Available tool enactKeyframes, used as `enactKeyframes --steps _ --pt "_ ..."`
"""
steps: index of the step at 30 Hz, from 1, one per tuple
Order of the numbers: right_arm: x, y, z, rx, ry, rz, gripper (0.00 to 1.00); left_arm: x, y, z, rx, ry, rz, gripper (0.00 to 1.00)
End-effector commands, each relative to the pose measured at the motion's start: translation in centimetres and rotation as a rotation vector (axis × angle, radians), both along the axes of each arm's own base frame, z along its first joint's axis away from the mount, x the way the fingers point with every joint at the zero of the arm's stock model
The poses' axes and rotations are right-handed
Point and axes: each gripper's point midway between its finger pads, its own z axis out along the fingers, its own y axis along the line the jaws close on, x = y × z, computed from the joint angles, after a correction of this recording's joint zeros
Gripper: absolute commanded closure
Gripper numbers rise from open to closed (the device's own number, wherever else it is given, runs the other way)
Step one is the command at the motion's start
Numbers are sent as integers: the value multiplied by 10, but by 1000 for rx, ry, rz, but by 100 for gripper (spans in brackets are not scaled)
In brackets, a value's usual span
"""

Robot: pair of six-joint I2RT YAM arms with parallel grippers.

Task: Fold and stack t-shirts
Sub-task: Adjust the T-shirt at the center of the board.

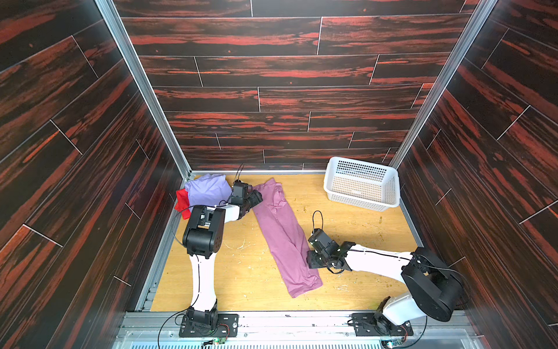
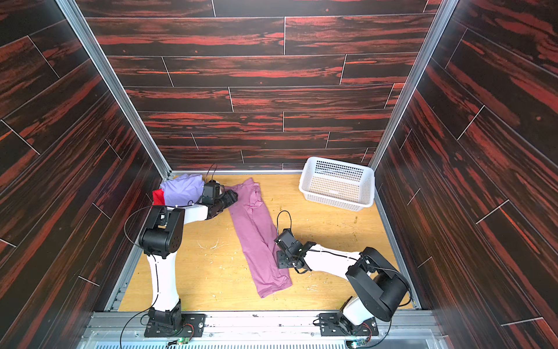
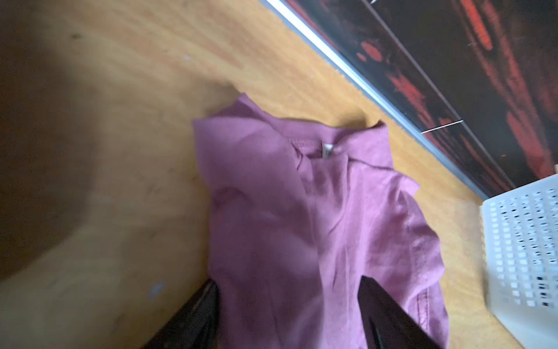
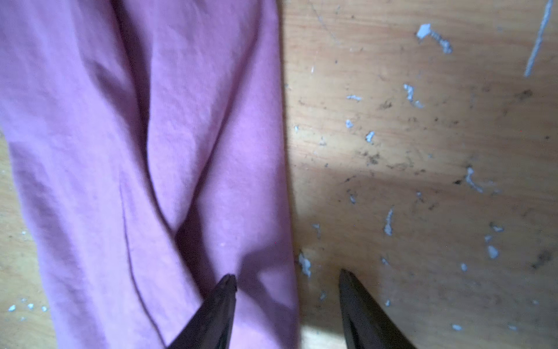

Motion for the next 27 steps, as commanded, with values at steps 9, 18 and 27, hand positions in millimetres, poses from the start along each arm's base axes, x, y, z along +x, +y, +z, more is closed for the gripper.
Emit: enactKeyframes --steps 9,18,27 --pt "-61 9 -17 -69 178 80 42 33 -20 -40 -116 72 -23 26" --pt "-65 54 5 -15 162 149 38 53 -29 21 -106 -82 -96 10" --pt "-37 34 47 -55 -43 53 35 9 -18 92 -53 -163 -109 0"
